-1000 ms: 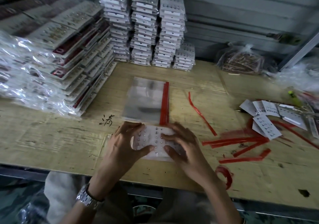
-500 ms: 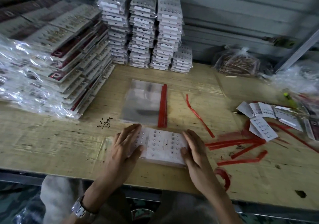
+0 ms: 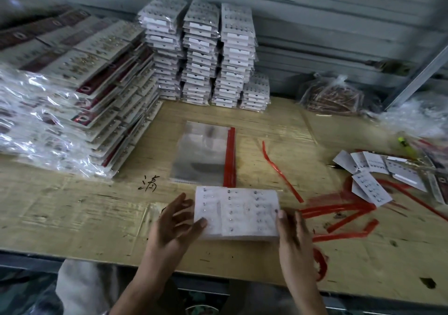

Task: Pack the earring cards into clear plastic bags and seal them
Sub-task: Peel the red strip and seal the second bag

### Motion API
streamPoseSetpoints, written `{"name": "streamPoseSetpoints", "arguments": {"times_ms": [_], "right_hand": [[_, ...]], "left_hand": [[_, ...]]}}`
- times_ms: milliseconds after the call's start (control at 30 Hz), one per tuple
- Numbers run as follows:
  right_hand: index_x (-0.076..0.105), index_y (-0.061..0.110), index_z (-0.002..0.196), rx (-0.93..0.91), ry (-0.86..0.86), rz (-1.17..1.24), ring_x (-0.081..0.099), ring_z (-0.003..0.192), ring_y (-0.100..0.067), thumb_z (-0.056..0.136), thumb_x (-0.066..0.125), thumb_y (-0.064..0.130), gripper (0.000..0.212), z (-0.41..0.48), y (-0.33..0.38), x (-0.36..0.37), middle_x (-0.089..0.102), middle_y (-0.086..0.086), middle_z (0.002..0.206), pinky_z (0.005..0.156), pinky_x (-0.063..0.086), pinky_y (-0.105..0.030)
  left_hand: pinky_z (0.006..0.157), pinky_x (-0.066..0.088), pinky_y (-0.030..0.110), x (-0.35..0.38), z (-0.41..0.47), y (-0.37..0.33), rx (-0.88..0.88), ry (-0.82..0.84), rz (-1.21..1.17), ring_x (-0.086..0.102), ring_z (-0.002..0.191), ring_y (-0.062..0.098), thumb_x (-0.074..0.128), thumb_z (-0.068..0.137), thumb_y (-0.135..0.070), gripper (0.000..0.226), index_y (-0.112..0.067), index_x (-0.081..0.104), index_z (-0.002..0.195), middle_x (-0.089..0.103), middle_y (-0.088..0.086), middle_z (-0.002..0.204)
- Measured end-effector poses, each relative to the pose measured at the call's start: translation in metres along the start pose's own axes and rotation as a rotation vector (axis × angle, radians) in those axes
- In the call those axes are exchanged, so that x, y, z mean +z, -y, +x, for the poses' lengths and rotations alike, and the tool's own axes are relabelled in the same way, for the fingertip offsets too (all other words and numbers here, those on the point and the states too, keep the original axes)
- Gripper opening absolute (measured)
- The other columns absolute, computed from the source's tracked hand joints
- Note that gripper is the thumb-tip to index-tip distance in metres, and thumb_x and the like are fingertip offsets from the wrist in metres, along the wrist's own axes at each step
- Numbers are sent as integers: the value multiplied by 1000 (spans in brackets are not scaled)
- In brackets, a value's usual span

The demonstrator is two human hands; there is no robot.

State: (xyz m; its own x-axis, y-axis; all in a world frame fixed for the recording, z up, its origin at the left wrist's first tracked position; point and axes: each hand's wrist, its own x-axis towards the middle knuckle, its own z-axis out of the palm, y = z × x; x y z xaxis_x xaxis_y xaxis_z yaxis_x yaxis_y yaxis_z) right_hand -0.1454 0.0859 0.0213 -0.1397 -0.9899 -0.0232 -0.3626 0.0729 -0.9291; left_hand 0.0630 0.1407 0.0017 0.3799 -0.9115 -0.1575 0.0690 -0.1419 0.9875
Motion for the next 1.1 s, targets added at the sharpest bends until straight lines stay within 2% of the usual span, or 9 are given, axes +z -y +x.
{"name": "streamPoseSetpoints", "arguments": {"times_ms": [67, 167, 300, 467, 667, 833, 967, 1033, 1100], "right_hand": [[66, 42, 83, 65, 4, 167, 61, 77, 17, 87, 60, 53, 13, 10, 4, -3, 69, 30, 80, 71, 46, -18], [72, 29, 82, 174, 47, 339, 70, 84, -16, 77, 73, 46, 18, 25, 12, -9, 75, 4, 86, 78, 55, -46], [71, 13, 93, 249, 147, 477, 68, 60, -21, 60, 75, 51, 51, 39, 23, -14, 74, -10, 85, 40, 50, -28], [62, 4, 116, 240, 315, 617, 63, 56, -19, 86, 61, 44, 50, 48, 31, -12, 72, -10, 81, 45, 53, -25], [62, 4, 116, 238, 280, 607, 67, 64, -21, 76, 66, 55, 65, 50, 38, -4, 72, -13, 88, 50, 55, -26], [54, 16, 128, 228, 239, 506, 70, 90, -17, 68, 75, 64, 80, 39, 42, 10, 74, -3, 104, 72, 56, -31], [44, 12, 130, 88, 246, 566, 72, 92, -15, 76, 78, 38, 69, 33, 46, 26, 76, -2, 96, 72, 58, -26], [45, 6, 127, 25, 190, 628, 73, 90, -17, 83, 75, 19, 55, 34, 46, 31, 76, -8, 95, 70, 57, -24], [48, 3, 121, -16, 120, 649, 73, 85, -15, 79, 68, 14, 47, 43, 45, 32, 77, -6, 93, 66, 56, -20]], "left_hand": [[88, 58, 38, -2, 4, -4, -22, 129, -58, 68, 110, 21, 86, 76, -32, 64, -24, 59, 134, 71, 4, 121], [82, 58, 34, 2, 6, -14, -63, 223, -137, 70, 106, 16, 87, 60, -57, 58, -45, 71, 114, 74, -3, 114], [71, 61, 33, 7, 8, -20, -286, 238, -381, 73, 94, 28, 88, 62, -49, 44, -33, 78, 102, 75, 5, 110], [55, 60, 26, 7, 10, -33, -448, 334, -672, 70, 71, 29, 79, 77, -22, 32, 3, 75, 97, 70, 26, 94], [58, 62, 28, 5, 8, -37, -467, 378, -779, 71, 77, 31, 74, 85, -18, 39, 8, 68, 113, 67, 30, 100], [67, 60, 34, 33, 8, -47, -258, 207, -572, 73, 95, 36, 80, 68, -24, 70, -21, 50, 132, 73, 14, 115], [70, 61, 35, 64, 13, -44, 62, 39, -377, 73, 98, 27, 86, 68, -25, 56, -49, 51, 105, 74, 1, 112], [73, 61, 45, 78, 19, -44, 193, 41, -372, 71, 104, 29, 89, 67, -22, 56, -45, 46, 95, 71, 10, 118], [73, 60, 46, 87, 26, -45, 343, 41, -219, 72, 102, 25, 87, 71, -30, 62, -35, 37, 107, 70, 5, 120]]}}
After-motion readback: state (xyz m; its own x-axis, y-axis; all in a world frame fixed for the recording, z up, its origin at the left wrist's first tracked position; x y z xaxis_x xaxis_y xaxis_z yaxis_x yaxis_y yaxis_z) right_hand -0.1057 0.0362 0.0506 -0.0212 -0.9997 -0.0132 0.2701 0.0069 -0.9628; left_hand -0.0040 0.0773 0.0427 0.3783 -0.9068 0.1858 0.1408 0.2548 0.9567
